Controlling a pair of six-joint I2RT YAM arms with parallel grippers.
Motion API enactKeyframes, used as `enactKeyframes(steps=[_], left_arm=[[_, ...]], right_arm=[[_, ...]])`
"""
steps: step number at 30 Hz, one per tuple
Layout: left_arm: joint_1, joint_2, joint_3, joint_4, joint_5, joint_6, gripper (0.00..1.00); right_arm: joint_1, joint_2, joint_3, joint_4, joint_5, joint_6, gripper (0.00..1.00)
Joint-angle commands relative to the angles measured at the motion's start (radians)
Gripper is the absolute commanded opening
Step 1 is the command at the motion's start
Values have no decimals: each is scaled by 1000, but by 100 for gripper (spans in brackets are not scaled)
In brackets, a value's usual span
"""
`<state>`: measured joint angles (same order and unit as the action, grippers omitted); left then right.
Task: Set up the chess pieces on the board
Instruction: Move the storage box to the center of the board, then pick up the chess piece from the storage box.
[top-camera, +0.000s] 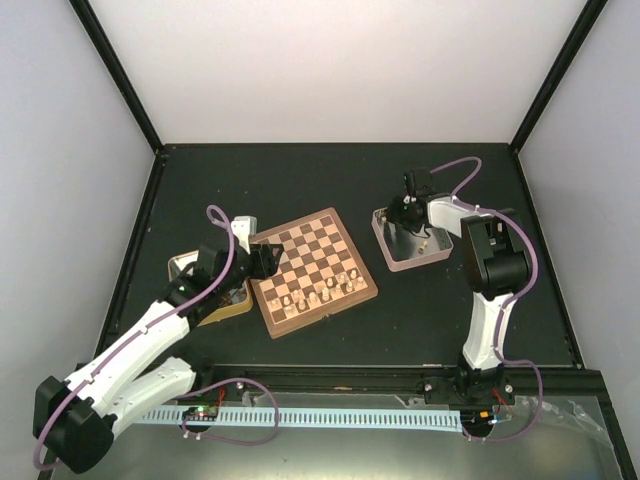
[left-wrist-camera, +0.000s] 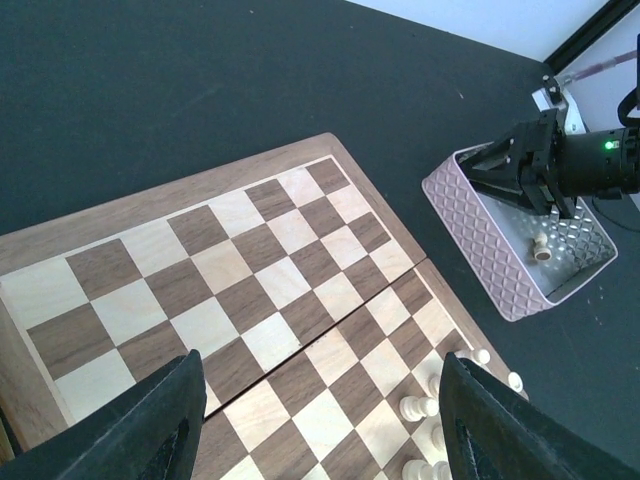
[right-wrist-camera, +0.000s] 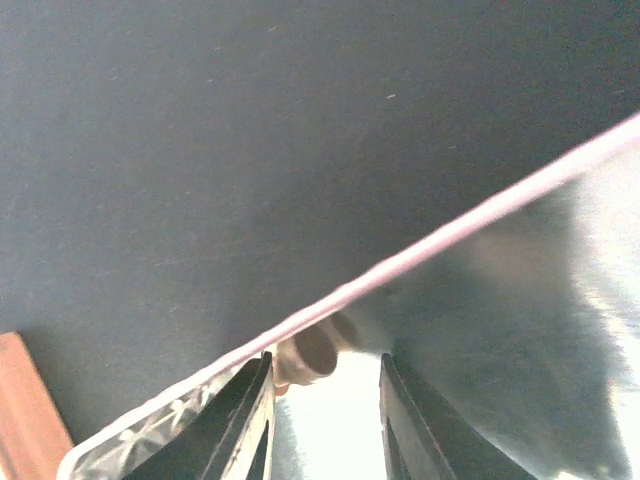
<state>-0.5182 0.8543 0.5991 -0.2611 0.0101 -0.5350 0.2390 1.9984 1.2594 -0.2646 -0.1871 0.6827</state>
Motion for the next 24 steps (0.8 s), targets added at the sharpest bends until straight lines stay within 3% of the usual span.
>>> enactKeyframes(steps=[1,10,16,24], left_arm=[[7,11,2,24,22,7,65],[8,30,5,24,29,7,65],[8,28,8,23,36,4,65],[8,24,2,25,35,4,65]], right_arm=[[-1,7,19,-90,146,-11,29],[20,-94,-18,-167,216,-74,23],[22,-58,44,-186,162,-135,35],[44,20,113,-272,184,-220,38]])
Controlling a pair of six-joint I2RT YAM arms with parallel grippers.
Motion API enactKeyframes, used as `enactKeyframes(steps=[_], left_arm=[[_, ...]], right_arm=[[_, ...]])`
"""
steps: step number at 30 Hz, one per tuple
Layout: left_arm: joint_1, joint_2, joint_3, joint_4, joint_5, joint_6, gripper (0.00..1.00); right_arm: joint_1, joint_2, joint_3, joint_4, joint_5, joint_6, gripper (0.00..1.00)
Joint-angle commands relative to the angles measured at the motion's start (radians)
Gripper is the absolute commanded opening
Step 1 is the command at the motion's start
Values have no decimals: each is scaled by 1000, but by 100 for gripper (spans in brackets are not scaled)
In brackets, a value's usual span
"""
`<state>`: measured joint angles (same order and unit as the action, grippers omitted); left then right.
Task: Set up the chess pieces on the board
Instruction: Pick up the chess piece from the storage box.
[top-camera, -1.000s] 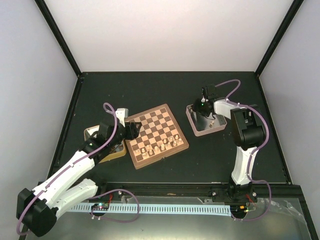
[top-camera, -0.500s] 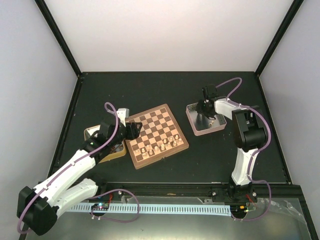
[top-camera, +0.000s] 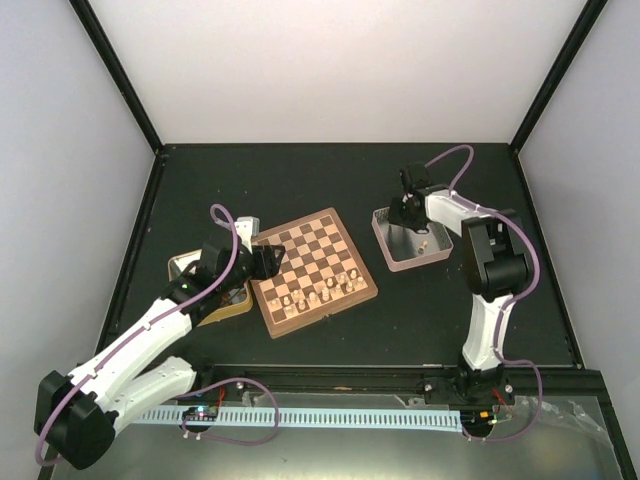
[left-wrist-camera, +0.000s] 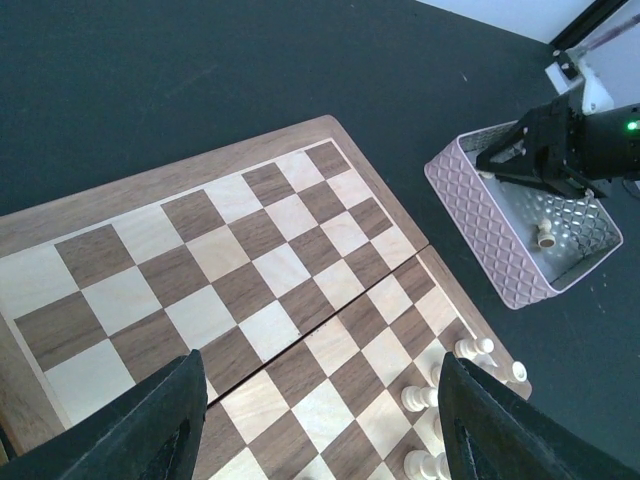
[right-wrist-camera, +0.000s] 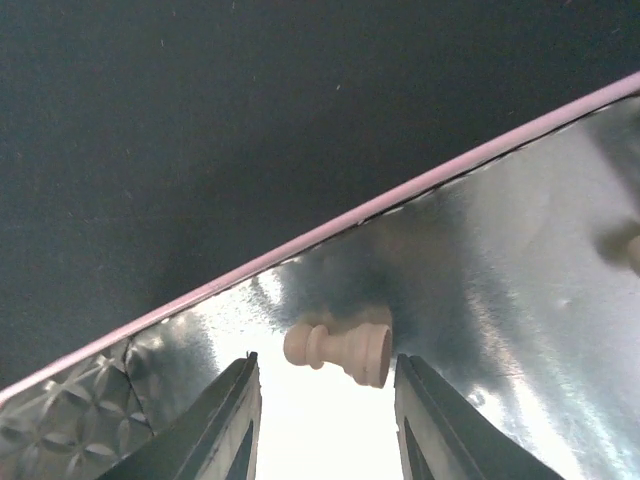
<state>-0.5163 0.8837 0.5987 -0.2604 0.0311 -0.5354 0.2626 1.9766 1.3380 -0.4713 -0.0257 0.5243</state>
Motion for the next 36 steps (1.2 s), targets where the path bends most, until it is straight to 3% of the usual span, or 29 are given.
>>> enactKeyframes(steps=[1,12,19,24,27,32,36], left_arm=[[6,-2,4,26,18,4,65],[7,-3,7,19,22,7,65],[7,-1,7,24,26,9,65],[8,-1,7,24,26,9,65],[8,-4,7,22,25,11,65],[9,-5,7,18,25,13,65],[9,-8,6,18,25,14,65]], right_arm=[[24,50,46,-77,33,-66,38],[30,121,122,-113,99,-65,39],[33,108,115,-94,18,-118,43],[38,76,84,-76,-53,-126,32],[45,72,83,-95,-38,-125,32],[60,61,87,-124,-41,-133,33],[74,53,95,-158,-1,-150,40]])
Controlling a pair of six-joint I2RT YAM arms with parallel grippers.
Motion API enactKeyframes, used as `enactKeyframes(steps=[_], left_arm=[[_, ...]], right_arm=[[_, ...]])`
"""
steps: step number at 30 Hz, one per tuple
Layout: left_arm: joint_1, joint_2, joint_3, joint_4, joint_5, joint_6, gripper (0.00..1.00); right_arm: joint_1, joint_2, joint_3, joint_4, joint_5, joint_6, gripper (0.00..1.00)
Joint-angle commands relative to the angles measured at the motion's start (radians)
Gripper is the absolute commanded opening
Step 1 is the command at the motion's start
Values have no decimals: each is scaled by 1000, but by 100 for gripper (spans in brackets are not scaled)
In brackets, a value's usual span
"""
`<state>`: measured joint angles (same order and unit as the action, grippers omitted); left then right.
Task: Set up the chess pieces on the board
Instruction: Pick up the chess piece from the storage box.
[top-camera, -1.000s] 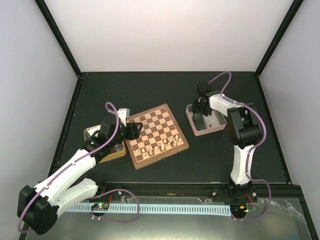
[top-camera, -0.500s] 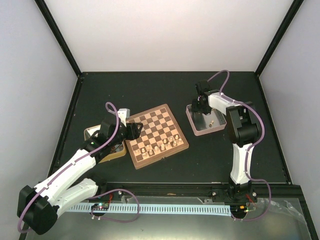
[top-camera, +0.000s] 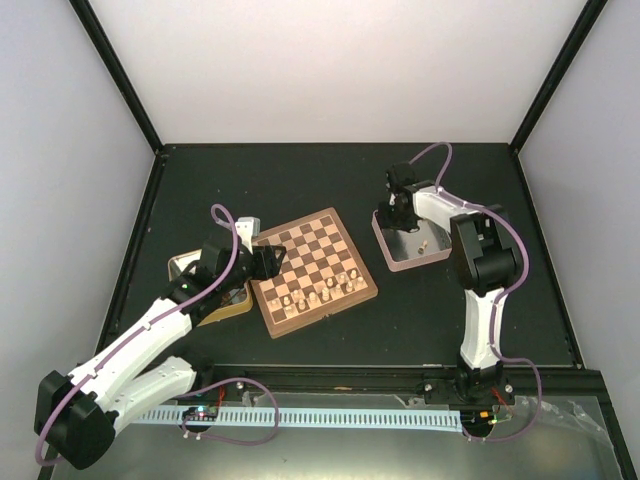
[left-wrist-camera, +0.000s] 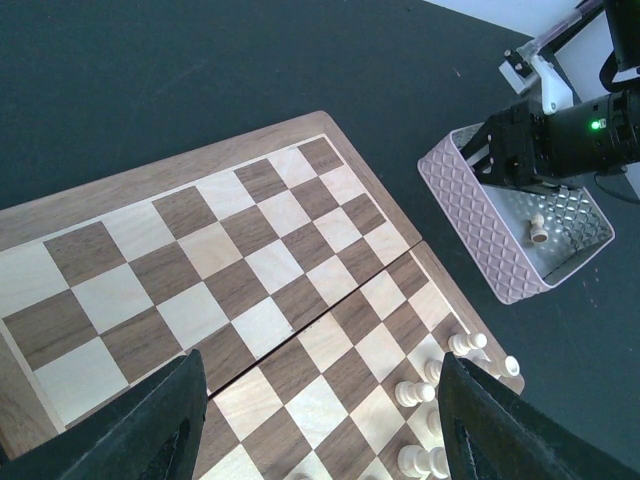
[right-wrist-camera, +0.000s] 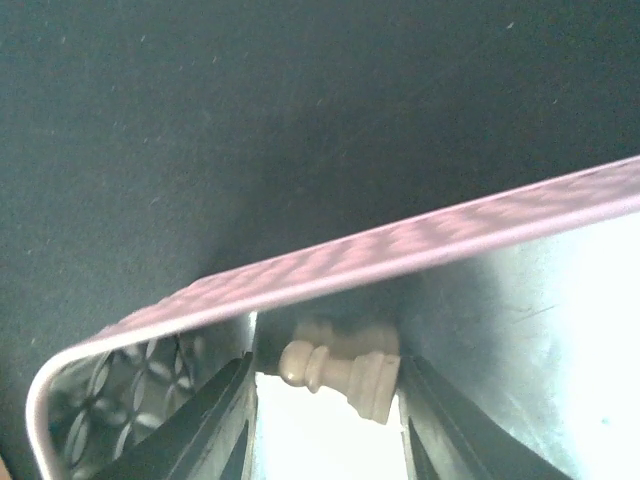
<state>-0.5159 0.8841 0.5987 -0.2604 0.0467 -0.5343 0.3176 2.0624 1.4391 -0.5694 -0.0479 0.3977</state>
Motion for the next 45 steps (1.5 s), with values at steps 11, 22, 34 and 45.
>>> enactKeyframes(steps=[11,22,34,45], left_arm=[[8,-9,5,16,14,12,65],[9,-10,8,14,19,14,65],[11,-14,6,13,20,16,65],[10,-7,6,17,31,11,65]], right_arm=[[24,14,68,-169,90,-156,38],[24,136,213,-208,142,-230,40],[25,88,144,-190,66,-232,28],[24,23,70,-166,40,-273,23]])
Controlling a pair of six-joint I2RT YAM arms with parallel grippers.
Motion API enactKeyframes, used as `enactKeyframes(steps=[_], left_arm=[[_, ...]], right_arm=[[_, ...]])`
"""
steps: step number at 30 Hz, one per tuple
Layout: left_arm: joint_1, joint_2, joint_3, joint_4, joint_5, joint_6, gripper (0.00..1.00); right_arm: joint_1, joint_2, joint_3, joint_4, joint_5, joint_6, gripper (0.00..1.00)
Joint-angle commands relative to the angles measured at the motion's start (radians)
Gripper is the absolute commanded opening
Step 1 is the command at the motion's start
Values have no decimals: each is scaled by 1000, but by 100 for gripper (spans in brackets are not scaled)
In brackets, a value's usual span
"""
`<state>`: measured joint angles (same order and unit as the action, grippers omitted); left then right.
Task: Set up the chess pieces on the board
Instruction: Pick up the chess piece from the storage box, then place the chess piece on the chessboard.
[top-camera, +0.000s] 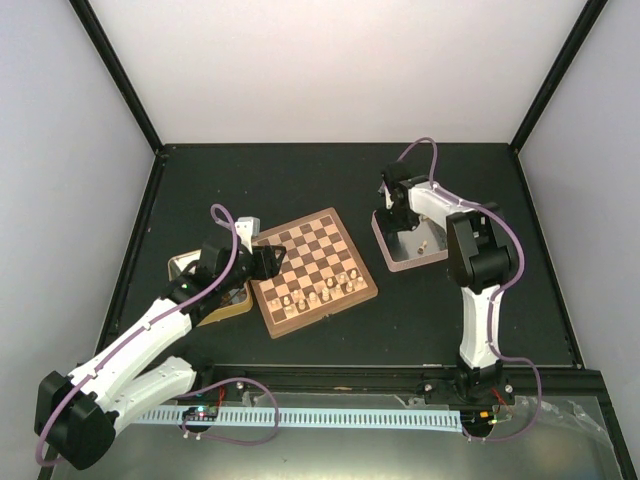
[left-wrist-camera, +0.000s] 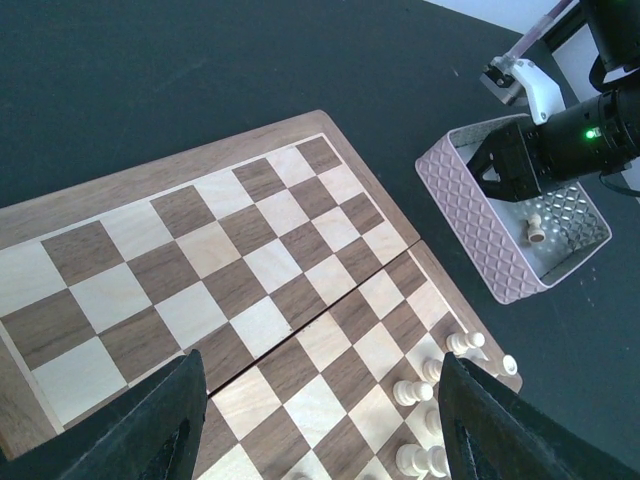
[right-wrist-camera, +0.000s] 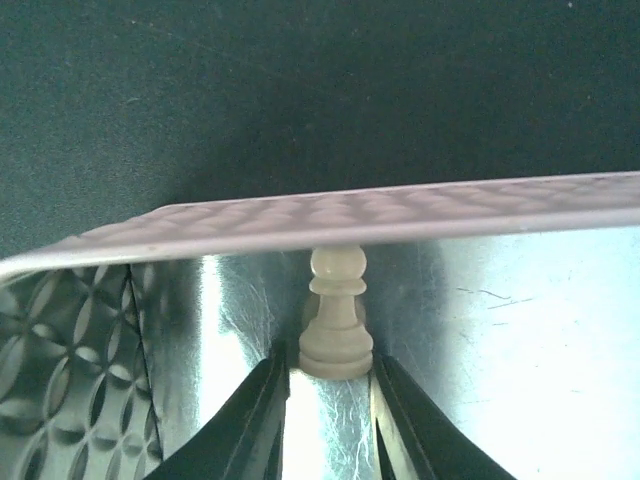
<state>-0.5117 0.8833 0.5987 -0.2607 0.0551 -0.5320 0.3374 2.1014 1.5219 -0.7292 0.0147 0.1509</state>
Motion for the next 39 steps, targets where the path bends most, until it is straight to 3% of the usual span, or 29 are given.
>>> enactKeyframes(steps=[1,10,18,26,32,39], left_arm=[[6,-6,7,17,24,9,65],[6,-10,9,14,24,7,65],[6,-11,13,12,26,7,65],[6,-30,22,27,50,-2,67],[7,-38,44,92,187,10,75],[9,-25,97,174,425,-7,82]], right_arm=[[5,-10,-8,-6,-20,-27,23],[7,50,47,-9,0,-26,33],[6,40,41,-10,27,4,10],[7,-218,-141,143,15,34,9],[36,-504,-354,335,-277,55,10],[200,-701,-509,524,-746,-17,10]])
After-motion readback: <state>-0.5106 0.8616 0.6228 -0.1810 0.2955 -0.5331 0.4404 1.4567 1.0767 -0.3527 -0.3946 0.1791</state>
